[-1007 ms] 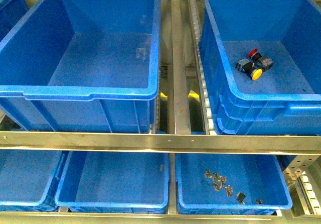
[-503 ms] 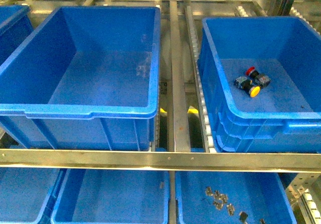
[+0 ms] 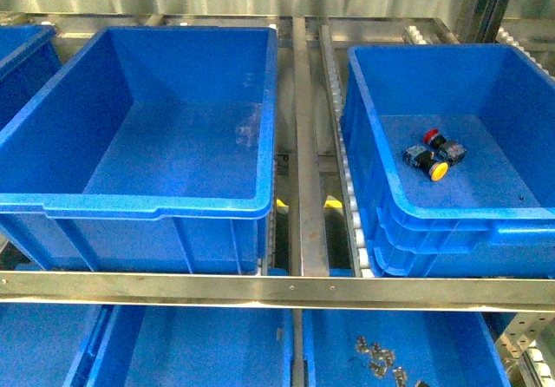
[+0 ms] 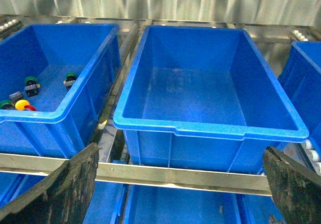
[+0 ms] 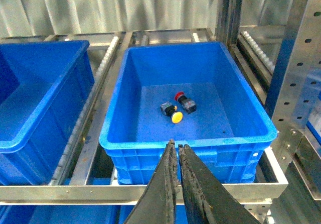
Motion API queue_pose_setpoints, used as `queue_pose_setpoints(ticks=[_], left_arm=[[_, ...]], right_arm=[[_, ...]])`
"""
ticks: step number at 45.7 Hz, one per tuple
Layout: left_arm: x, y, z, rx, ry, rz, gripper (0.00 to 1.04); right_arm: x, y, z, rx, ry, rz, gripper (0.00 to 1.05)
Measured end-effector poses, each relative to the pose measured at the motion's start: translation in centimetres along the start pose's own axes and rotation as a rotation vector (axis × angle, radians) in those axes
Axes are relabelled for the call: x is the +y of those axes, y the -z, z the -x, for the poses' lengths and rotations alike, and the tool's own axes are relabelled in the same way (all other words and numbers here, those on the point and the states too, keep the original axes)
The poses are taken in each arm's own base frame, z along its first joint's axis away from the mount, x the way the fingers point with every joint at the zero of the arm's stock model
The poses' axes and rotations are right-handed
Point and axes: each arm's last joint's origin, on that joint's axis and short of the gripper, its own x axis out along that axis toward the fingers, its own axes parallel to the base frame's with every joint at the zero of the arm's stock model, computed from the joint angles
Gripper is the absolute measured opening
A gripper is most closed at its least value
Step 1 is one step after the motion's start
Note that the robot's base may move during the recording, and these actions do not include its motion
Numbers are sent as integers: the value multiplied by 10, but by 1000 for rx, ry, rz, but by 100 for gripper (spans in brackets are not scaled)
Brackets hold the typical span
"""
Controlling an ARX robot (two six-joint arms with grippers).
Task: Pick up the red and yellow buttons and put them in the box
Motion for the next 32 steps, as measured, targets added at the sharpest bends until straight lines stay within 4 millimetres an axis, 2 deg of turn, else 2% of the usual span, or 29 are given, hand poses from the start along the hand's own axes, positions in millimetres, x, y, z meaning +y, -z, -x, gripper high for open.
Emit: queue_pose_setpoints(ticks=[32], left_arm=[[0, 0, 0, 0, 0, 0, 97]], right_arm=[[0, 0, 0, -1, 0, 0, 3]])
